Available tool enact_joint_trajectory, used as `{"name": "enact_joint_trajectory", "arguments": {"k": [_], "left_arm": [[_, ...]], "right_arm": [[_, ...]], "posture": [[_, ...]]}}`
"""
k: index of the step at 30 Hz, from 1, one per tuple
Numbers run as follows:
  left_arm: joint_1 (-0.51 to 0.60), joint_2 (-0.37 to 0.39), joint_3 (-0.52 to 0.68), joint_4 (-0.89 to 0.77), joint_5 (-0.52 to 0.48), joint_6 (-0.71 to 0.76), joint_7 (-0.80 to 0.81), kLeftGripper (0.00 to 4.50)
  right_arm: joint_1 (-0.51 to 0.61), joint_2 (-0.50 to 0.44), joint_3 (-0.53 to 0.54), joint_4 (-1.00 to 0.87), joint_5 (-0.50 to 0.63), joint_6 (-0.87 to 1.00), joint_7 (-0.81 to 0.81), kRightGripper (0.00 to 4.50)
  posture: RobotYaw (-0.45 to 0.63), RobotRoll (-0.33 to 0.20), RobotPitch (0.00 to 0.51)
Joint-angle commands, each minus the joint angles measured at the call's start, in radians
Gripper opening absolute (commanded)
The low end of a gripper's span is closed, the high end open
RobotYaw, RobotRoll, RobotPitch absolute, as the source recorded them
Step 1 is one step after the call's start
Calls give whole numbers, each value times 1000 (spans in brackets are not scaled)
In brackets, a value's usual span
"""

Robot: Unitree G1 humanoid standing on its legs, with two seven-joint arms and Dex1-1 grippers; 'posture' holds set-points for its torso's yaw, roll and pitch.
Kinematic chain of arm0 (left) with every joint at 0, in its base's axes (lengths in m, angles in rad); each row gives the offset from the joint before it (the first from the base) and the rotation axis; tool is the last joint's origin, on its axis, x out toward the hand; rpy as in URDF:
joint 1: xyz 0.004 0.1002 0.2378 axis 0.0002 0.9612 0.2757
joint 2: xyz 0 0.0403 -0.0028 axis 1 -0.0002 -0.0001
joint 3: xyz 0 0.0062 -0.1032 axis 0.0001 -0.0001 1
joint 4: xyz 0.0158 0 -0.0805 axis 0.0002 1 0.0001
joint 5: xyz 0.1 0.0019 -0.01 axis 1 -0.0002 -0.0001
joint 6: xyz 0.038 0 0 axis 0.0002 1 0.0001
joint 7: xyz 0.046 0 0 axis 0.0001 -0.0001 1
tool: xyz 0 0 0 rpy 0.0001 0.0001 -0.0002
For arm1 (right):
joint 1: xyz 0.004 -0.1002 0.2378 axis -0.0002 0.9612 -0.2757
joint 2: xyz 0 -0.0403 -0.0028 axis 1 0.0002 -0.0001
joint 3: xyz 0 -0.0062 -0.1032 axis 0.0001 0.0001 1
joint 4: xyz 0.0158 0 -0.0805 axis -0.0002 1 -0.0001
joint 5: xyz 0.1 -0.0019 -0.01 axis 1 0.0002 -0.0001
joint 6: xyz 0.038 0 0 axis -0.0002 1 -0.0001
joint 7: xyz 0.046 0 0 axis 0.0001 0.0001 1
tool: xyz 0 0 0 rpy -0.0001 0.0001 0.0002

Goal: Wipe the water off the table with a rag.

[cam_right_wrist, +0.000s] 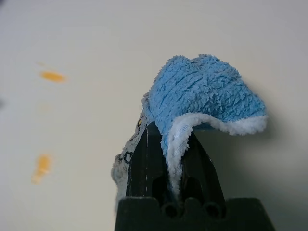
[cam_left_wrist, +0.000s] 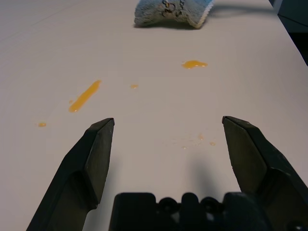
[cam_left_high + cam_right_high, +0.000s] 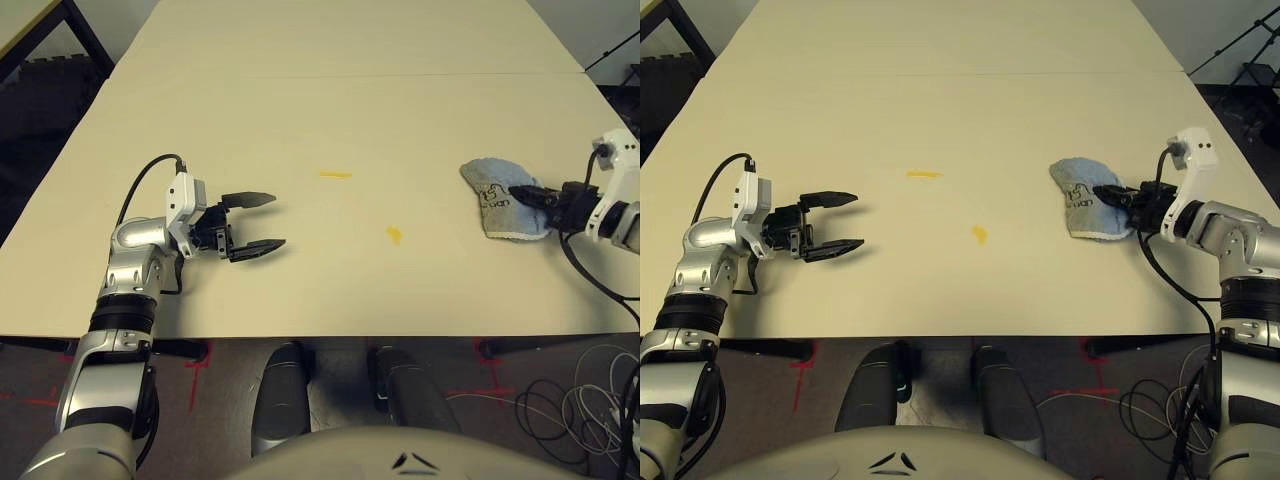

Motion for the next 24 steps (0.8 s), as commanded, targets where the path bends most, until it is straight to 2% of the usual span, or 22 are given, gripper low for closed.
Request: {"name": "enact_joint_trajectory", "arguments": {"k": [1, 6, 11, 18, 24], "left_arm": [[6, 12, -3, 3, 15, -11, -15, 4500], [17, 24, 2, -5, 13, -11, -16, 4500], [26, 29, 4, -18, 10, -8, -14, 4500], [41, 30, 5, -38, 7, -4, -6, 4500], [56, 28, 4, -57, 6, 0, 1, 4500]], "right_arm": [[-30, 38, -9, -97, 67, 55, 4, 60], [-11, 90, 66, -158, 48, 85, -4, 60], [11, 114, 163, -131, -13, 62, 2, 60], [51, 143, 249, -137, -41, 70, 26, 59], [64, 238, 303, -195, -29, 97, 2, 59]], "posture": [[69, 0, 146], [90, 0, 149], [96, 0, 151], [111, 0, 155], [115, 0, 157]]}}
